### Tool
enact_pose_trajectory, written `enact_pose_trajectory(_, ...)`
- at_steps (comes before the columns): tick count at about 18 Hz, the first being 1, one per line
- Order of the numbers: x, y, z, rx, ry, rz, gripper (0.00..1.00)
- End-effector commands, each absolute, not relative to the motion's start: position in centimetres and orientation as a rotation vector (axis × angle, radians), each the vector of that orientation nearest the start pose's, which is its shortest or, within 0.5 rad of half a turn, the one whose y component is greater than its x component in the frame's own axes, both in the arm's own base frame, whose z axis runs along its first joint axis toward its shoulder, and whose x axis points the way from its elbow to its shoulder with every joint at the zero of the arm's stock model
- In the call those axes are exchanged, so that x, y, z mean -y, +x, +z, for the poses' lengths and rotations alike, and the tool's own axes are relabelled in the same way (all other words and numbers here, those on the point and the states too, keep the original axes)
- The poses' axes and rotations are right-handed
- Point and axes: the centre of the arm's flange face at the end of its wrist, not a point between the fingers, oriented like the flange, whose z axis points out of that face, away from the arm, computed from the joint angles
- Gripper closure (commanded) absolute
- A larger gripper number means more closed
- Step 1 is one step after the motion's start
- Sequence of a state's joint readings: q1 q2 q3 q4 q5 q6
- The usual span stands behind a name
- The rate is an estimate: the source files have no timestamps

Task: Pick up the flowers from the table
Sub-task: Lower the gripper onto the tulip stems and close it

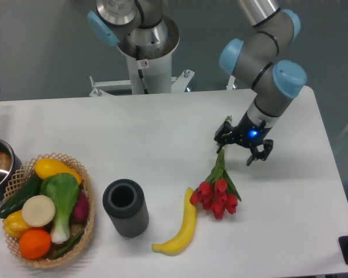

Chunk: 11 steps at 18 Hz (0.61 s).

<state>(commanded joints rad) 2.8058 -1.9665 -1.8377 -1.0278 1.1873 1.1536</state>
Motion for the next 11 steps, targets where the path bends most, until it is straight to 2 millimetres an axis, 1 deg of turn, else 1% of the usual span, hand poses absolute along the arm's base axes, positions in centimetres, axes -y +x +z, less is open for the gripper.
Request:
enact_pose_trajectory(2, -35.0, -47.4, 20.2, 0.141, -2.806, -0.372, 0.0)
enact_pose_trajectory(6, -35.1, -47.7, 19.6, 0.144, -2.808, -0.387, 0.0)
enact_pose_trajectory(9, -35.3, -48.1, 18.4, 0.149, -2.808, -0.409, 0.0)
enact_pose_trajectory(11, -35.5, -48.3, 18.5, 0.15, -2.793, -0.415, 0.0)
